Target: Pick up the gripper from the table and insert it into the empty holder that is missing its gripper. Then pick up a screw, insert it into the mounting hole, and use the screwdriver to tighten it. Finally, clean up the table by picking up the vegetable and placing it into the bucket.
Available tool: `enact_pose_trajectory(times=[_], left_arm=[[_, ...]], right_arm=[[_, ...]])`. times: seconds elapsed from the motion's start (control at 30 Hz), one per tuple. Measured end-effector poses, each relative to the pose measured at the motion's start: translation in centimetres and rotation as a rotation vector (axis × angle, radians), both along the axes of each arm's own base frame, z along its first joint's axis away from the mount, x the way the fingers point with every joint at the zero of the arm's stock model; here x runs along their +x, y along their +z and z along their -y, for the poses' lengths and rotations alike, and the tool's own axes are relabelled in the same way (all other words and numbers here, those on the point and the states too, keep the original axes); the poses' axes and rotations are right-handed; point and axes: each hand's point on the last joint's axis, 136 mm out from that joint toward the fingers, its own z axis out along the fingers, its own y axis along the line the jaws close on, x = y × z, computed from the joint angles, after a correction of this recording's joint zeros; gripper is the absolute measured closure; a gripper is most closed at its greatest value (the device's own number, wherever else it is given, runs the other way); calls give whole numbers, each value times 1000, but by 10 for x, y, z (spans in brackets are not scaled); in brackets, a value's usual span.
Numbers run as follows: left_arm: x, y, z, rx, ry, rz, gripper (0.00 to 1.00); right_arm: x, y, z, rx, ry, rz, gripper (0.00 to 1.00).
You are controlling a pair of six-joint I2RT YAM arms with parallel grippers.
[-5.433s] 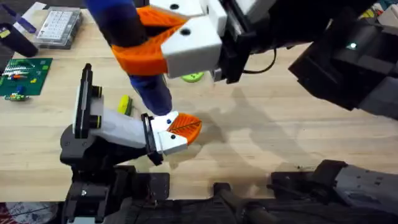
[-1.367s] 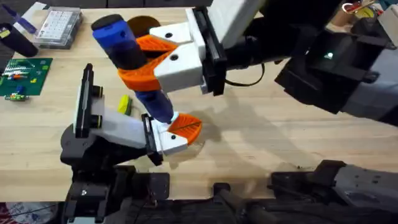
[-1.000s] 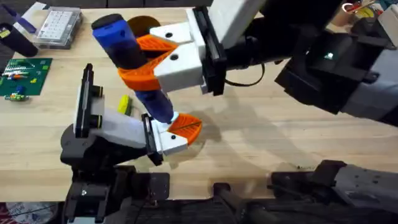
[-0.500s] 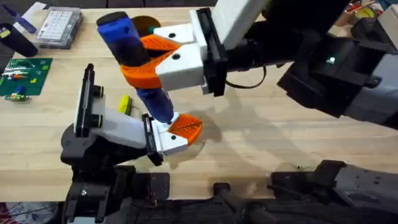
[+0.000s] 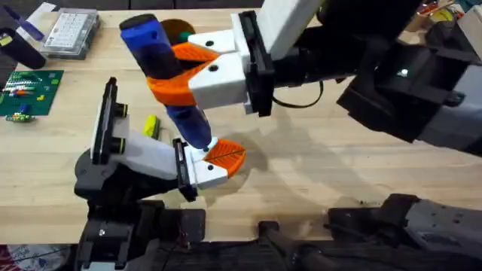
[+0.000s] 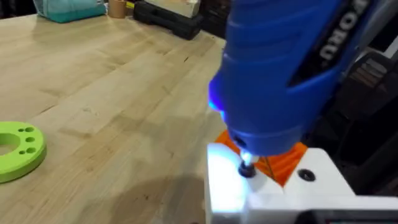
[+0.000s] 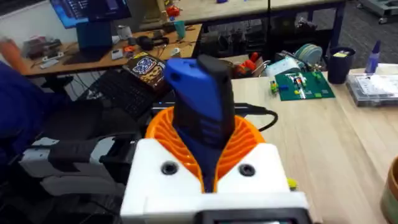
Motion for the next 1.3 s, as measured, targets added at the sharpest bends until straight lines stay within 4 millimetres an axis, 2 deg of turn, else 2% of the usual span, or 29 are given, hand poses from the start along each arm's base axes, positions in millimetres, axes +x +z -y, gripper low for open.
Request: enact_pose_trajectory(times=[1.03,1.3], left_arm=[[-4,-1,1,-7,-25,-26,988],[-4,-1,1,-9,-23,-30,988]], right_arm=[[15,-13,4,-30,-117,-59,947],[15,-7,3,14,-114,-52,946]])
